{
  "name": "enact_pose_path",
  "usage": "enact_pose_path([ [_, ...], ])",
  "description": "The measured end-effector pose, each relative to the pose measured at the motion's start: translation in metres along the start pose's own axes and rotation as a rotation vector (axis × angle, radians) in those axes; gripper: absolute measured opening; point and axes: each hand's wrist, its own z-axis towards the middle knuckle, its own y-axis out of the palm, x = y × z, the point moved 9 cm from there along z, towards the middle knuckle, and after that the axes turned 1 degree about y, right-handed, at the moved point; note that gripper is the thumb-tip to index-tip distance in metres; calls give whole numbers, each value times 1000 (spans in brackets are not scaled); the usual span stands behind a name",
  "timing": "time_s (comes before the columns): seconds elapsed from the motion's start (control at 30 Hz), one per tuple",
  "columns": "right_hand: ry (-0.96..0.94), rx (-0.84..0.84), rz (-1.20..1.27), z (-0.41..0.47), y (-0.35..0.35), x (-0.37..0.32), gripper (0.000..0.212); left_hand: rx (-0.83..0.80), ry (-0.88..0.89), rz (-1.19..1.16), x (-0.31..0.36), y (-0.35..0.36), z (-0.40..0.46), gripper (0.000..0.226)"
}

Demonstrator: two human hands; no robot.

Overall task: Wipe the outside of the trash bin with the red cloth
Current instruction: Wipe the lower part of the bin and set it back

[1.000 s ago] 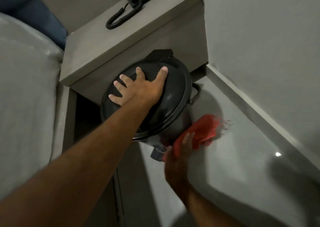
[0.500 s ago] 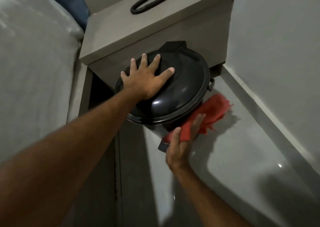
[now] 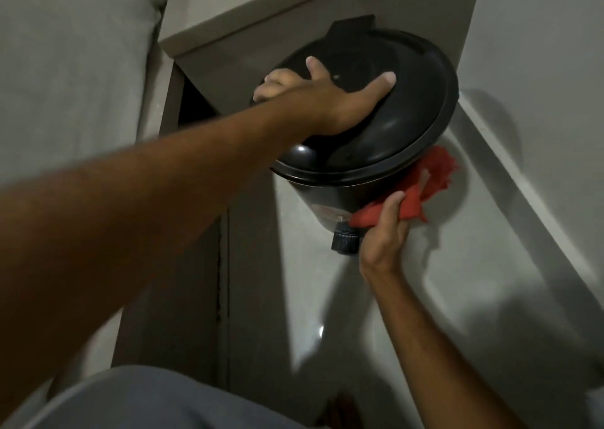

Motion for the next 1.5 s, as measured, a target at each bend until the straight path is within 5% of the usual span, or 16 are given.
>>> enact_pose_path([
  [0.13, 380, 79, -141, 32, -37, 36, 51, 45, 684, 170, -8, -12, -8, 120],
  [0.23, 402, 110, -119, 36, -29, 19, 38, 167, 920, 253, -14, -9, -17, 121],
  [0.43, 165, 104, -2, 27, -2, -38, 76, 320, 679, 16, 1, -5, -36, 130],
  [0.63, 208, 32, -61, 38, -29, -15, 60, 381, 401, 6, 24, 7, -51, 130],
  [0.8, 450, 86, -146, 13, -63, 36, 46, 389, 393, -1, 26, 8, -53, 129],
  [0.9, 400, 137, -11, 4, -31, 16, 39, 388, 411, 2, 27, 7, -53, 127],
  [1.0, 252, 35, 20, -12, 8, -7, 74, 388, 429, -12, 26, 9, -52, 123],
  [1.1, 137, -62, 25, -27, 17, -1, 69, 397, 434, -9, 25, 8, -50, 119],
  [1.3, 558, 148, 155, -24, -25, 44, 40, 424, 469, -52, 27, 10, -54, 111],
  [1.4, 679, 28, 361, -37, -3, -7, 59, 443, 491, -81, 24, 7, -54, 101],
  [1.5, 754, 18, 275, -55, -13, -94, 63, 277, 478, -127, 22, 3, -52, 91],
])
